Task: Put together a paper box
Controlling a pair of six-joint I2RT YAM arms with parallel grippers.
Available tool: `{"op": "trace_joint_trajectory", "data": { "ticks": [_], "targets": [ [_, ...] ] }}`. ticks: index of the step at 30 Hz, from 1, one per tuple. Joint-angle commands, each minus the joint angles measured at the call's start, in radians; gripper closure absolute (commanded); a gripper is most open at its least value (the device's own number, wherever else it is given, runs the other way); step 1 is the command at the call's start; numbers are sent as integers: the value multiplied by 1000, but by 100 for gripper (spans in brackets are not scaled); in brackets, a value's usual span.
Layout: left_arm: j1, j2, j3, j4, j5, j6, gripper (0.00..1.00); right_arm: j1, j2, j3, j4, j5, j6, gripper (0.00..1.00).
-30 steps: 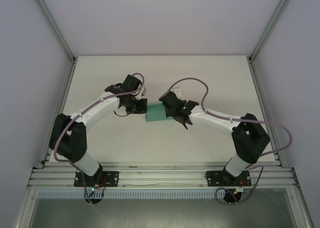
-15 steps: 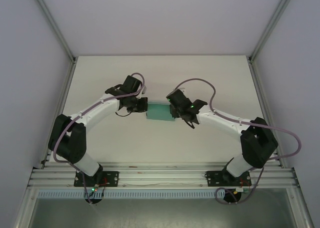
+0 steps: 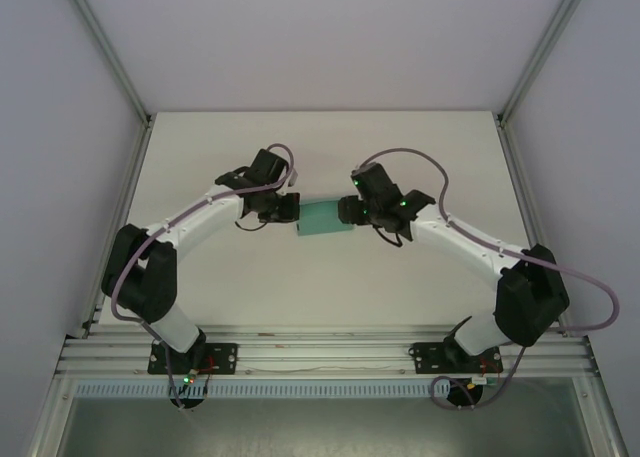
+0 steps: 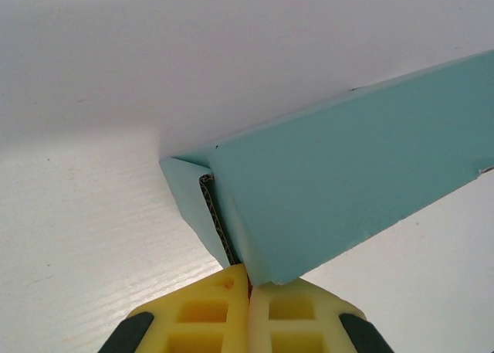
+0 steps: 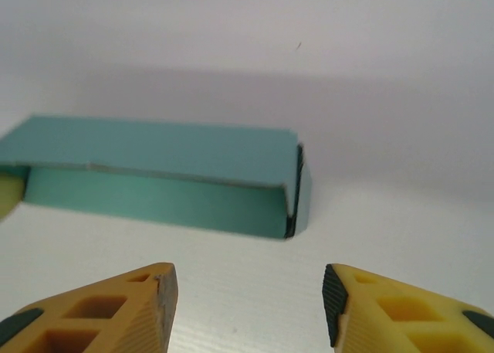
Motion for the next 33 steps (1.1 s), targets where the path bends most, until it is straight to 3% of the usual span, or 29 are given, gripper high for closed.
{"op": "trace_joint_trajectory", "data": {
  "ticks": [1, 7, 9, 11, 18, 22, 24, 30, 31, 33],
  "targets": [
    [-7, 67, -20, -88, -19, -4, 100, -42, -6, 51, 68, 42, 26, 47],
    [-7, 78, -8, -101, -19, 2, 100, -107, 102, 91, 99, -28, 76, 53],
    [-7, 79, -2, -108, -23, 7, 100, -128, 132, 86, 118, -51, 84, 59],
    [-7, 81, 4, -112, -26, 10, 100, -144, 158, 71, 126, -87, 98, 71],
    [-7, 87, 29, -130, -37, 23, 100, -149, 206, -95, 223, -197, 153, 72],
    [-7, 92, 32, -131, -20, 30, 100, -149, 178, -111, 207, -73, 152, 66],
    [-7, 95, 35, -131, -9, 33, 100, -148, 165, -73, 168, -48, 119, 66],
    [-7, 65, 26, -108, 4, 18, 100, -123, 185, -120, 230, -126, -39, 69],
    [-7, 56, 27, -108, 7, 18, 94, -111, 189, -145, 252, -132, -80, 69],
    [-7, 44, 35, -120, -5, 21, 91, -76, 196, -184, 275, -61, -119, 69]
  ]
}}
